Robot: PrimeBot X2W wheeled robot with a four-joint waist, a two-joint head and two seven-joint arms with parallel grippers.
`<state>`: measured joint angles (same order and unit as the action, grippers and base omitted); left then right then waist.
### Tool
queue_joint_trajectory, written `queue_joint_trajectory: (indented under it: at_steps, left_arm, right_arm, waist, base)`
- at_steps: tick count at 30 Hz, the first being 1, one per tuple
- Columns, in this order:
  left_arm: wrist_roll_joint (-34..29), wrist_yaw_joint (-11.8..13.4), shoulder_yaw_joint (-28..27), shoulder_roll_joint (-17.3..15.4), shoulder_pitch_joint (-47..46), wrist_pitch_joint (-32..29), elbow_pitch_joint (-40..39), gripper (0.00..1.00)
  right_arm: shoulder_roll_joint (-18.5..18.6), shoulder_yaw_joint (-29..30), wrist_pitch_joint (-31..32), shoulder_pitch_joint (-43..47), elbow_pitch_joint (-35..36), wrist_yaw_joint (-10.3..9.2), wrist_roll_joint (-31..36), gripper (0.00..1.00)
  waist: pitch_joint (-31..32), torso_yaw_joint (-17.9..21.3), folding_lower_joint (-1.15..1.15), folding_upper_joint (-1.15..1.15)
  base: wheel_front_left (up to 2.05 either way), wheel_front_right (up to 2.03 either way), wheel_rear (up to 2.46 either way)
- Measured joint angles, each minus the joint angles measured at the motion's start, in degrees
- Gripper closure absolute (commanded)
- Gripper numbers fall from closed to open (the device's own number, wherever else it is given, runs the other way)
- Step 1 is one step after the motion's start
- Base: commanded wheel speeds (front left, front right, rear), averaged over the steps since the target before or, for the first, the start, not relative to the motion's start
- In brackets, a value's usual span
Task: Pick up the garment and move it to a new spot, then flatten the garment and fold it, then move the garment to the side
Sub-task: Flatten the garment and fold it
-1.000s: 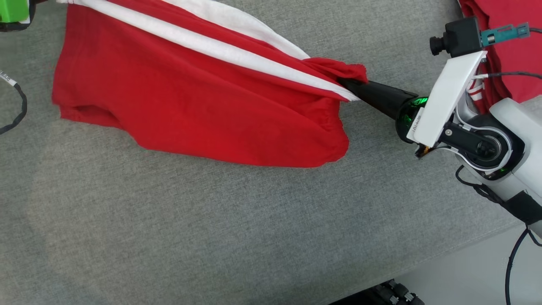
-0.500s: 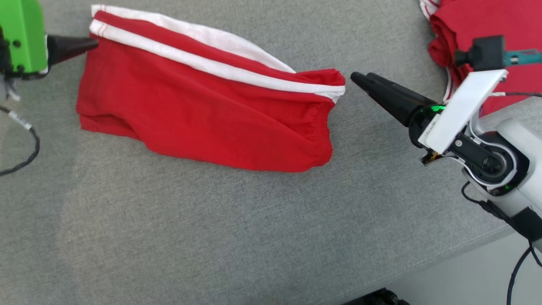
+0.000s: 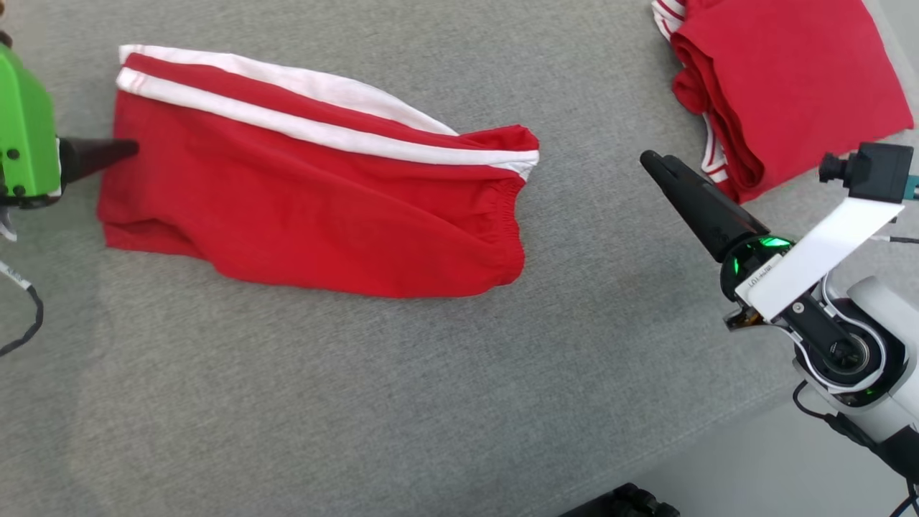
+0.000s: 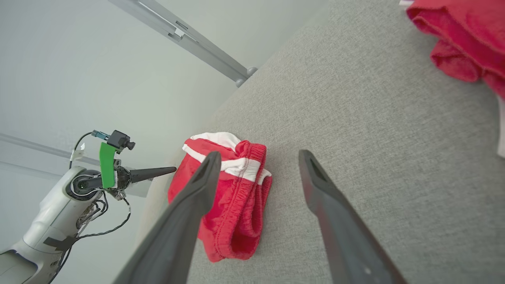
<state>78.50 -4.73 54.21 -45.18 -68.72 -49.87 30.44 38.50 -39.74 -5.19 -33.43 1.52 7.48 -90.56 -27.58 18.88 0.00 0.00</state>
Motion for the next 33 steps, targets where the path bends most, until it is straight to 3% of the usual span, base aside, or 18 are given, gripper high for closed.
queue_joint_trajectory:
  at_steps: [5,9,10,11,24,33]
  left_arm:
    - [-0.2,0.4,0.7,-0.4,0.6,-1.0,1.4,0.0]
    - [3.3,0.3,-0.4,0.2,1.4,-2.8,1.4,0.02]
    - [3.7,0.3,-0.4,0.5,1.6,-3.2,1.2,0.67]
    - [3.8,0.3,-0.5,0.6,1.8,-3.4,1.0,0.98]
    - [7.4,-0.8,0.3,3.3,9.0,-2.6,-0.8,1.0]
    - [9.1,-0.6,1.5,2.2,15.8,-1.9,-6.2,1.0]
  right_arm:
    - [-0.2,0.2,-1.0,1.2,0.6,0.0,0.0,0.0]
    - [-0.1,0.3,-1.4,2.1,0.4,0.0,0.0,0.0]
    - [-0.1,0.3,-1.4,2.3,0.2,0.0,0.0,0.0]
    - [-0.1,0.3,-1.5,2.5,0.1,0.0,0.0,0.0]
    - [0.7,-0.1,0.1,4.9,-2.5,0.0,-0.6,0.0]
    - [2.4,-0.5,1.6,7.4,-4.1,0.0,-1.3,0.0]
  waist:
    - [-1.0,2.1,0.0,0.0]
    - [-1.0,3.0,0.0,0.0]
    - [-0.8,3.1,0.0,0.0]
    - [-0.6,3.1,0.0,0.0]
    - [5.5,-0.9,0.0,0.0]
    - [11.7,-6.1,0.0,0.0]
  base:
    - [0.0,0.0,0.0]
    - [0.0,0.0,0.0]
    - [0.0,0.0,0.0]
    - [0.0,0.0,0.0]
    - [0.0,0.0,0.0]
    - [0.0,0.0,0.0]
